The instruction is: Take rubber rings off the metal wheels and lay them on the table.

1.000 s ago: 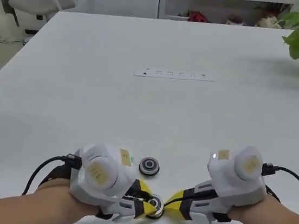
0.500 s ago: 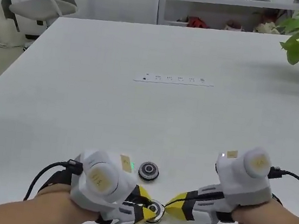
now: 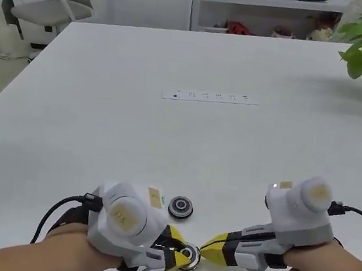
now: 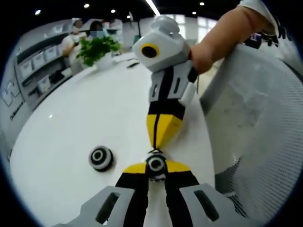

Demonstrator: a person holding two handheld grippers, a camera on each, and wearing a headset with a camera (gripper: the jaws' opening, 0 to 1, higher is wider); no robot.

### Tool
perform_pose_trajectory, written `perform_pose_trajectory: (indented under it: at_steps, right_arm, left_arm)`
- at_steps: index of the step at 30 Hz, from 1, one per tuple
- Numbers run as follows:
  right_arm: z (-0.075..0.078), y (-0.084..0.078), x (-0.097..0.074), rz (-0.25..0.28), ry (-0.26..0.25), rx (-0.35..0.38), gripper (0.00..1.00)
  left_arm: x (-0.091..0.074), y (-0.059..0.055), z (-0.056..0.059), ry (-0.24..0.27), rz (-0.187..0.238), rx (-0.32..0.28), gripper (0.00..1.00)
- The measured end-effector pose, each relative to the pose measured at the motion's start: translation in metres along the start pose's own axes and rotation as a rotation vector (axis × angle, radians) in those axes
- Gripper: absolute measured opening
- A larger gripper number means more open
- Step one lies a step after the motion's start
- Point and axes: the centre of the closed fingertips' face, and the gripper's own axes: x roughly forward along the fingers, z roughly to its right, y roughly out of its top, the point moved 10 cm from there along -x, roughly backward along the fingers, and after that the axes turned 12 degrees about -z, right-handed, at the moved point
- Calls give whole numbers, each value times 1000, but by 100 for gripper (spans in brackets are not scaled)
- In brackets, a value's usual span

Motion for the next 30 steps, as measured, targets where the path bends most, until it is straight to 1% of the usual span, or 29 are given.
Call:
perform_pose_trajectory:
  at_steps: [11, 12, 13, 14, 15, 16, 17, 18, 20, 23, 25, 26, 28, 30]
  right_arm:
    - [-2, 1, -1, 15, 23, 13, 0]
    - [-9, 15, -3, 175, 127, 18, 0]
    - [-10, 22, -10, 215, 121, 110, 0]
    - [-9, 29, -13, 218, 95, 47, 0]
    - [-11, 33, -15, 208, 84, 26, 0]
    - [-12, 32, -13, 200, 89, 35, 0]
    - [-12, 26, -10, 183, 84, 30, 0]
    - [-11, 20, -7, 146, 80, 19, 0]
    - [-9, 12, -5, 112, 74, 15, 0]
    - [-7, 14, -10, 125, 61, 11, 0]
    - [-6, 15, -10, 128, 50, -8, 0]
    - [-6, 13, -9, 113, 39, -41, 0]
    - [-9, 10, -7, 84, 36, -80, 0]
    - [-9, 8, -6, 72, 30, -94, 0]
  left_arm:
    - [0, 1, 1, 3, -2, 2, 12]
    - [0, 1, 1, 4, -3, 1, 12]
    - [0, 1, 1, 4, -3, 2, 12]
    - [0, 1, 1, 4, -2, 2, 12]
    - [0, 1, 1, 4, -2, 0, 12]
    - [0, 1, 1, 4, -2, 0, 12]
    - [0, 1, 1, 3, -1, 0, 12]
    - [0, 1, 1, 3, -1, -1, 12]
    - [0, 1, 1, 5, 0, -2, 12]
    - [0, 1, 0, 4, 4, -3, 12]
    - [0, 0, 0, 5, 7, -3, 12]
    - [0, 0, 0, 6, 7, -3, 12]
    - [0, 0, 0, 7, 6, -2, 12]
    - [0, 1, 0, 8, 6, 0, 12]
